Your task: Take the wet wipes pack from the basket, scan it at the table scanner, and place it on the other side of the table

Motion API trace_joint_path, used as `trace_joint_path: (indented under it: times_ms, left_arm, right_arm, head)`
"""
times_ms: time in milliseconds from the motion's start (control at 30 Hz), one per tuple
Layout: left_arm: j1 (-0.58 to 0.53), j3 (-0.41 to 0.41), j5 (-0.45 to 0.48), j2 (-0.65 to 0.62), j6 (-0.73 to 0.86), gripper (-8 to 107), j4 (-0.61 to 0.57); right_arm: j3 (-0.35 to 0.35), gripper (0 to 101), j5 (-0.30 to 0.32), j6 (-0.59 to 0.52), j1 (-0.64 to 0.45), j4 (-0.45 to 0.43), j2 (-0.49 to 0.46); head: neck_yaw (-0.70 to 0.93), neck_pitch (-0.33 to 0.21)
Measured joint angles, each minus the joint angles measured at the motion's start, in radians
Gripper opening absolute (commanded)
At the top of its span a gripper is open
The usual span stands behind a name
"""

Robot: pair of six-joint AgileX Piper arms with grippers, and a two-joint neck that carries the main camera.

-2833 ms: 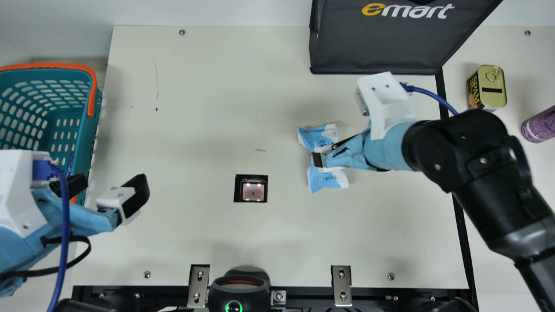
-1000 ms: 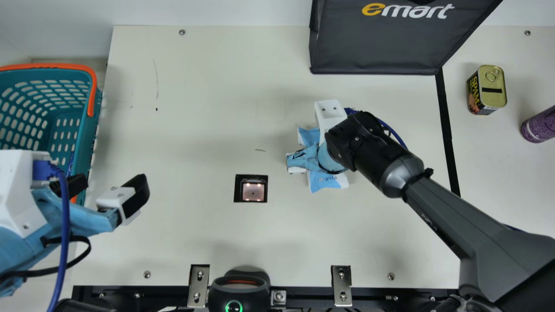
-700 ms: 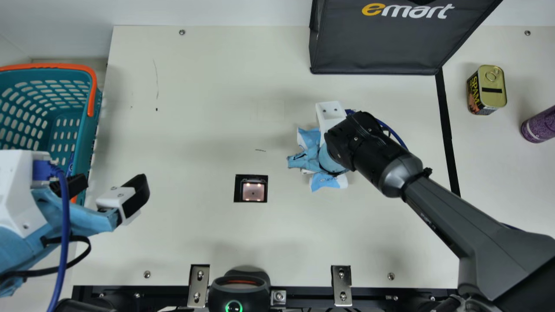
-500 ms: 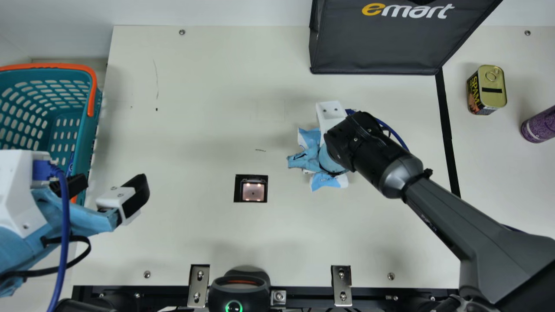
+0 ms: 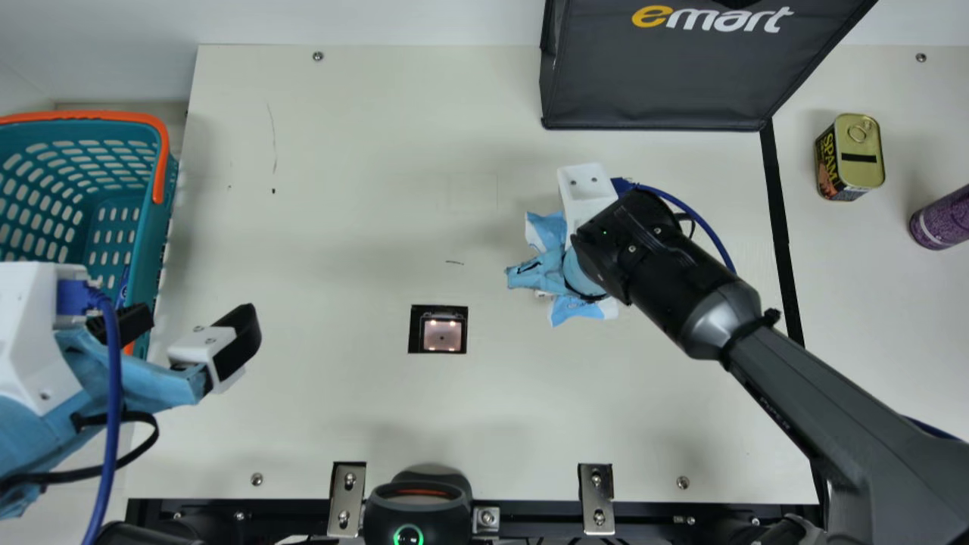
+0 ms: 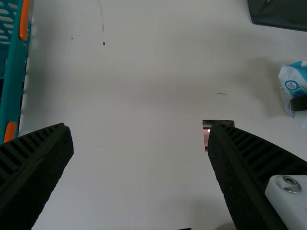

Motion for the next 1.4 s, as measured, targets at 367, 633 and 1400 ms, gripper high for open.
trace_joint_path:
  times_ms: [367,633,1400]
  left_arm:
    - [0.0,0.0,0.0,0.0,0.0,90,0.0]
    - [0.0,0.0,0.0,0.0,0.0,90,0.0]
    - [0.0,0.0,0.0,0.0,0.0,90,0.0]
  right_arm:
    - [-0.001,0,0.017,-0.038,-0.017,0.016,-0.043]
    - [0.015,0,0.019,-0.069,-0.047,0.029,-0.068]
    - [0.151,0,-0.012,-0.253,-0.385,0.103,-0.173]
  head:
    - [0.0,-0.002]
    - [-0.143,0.0]
    - [-0.347,0.0]
